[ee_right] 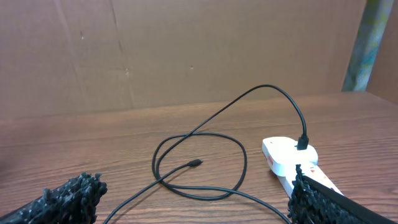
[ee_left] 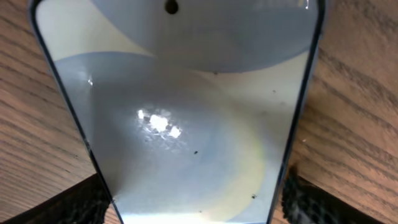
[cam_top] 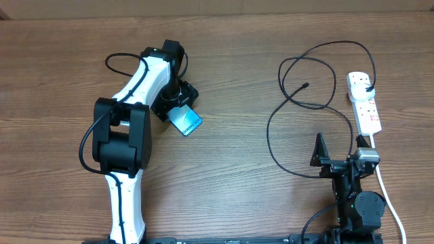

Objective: Plug charger to phone and switch on socket
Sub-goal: 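Close the left gripper on the phone's short edge and lift it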

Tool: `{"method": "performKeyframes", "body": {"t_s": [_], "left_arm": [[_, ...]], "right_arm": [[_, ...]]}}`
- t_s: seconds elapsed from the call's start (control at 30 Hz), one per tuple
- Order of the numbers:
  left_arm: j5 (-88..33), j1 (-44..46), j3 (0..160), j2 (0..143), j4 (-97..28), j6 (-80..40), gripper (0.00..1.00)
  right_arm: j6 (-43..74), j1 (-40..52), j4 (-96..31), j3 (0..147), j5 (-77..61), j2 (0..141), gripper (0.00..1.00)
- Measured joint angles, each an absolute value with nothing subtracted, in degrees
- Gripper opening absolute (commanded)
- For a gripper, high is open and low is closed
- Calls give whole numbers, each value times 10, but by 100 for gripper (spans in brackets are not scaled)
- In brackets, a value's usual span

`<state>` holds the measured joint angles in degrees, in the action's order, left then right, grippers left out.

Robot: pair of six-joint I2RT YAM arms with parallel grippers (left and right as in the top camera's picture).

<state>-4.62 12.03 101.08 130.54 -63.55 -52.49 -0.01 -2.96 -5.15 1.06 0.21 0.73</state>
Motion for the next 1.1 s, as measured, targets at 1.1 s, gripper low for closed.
{"method": "performKeyframes", "body": {"t_s": [1.1], "left_arm": [[-131, 99, 1039, 1311, -705, -485, 72]], "right_arm": [[0, -30, -51, 11, 2, 7, 100]]}}
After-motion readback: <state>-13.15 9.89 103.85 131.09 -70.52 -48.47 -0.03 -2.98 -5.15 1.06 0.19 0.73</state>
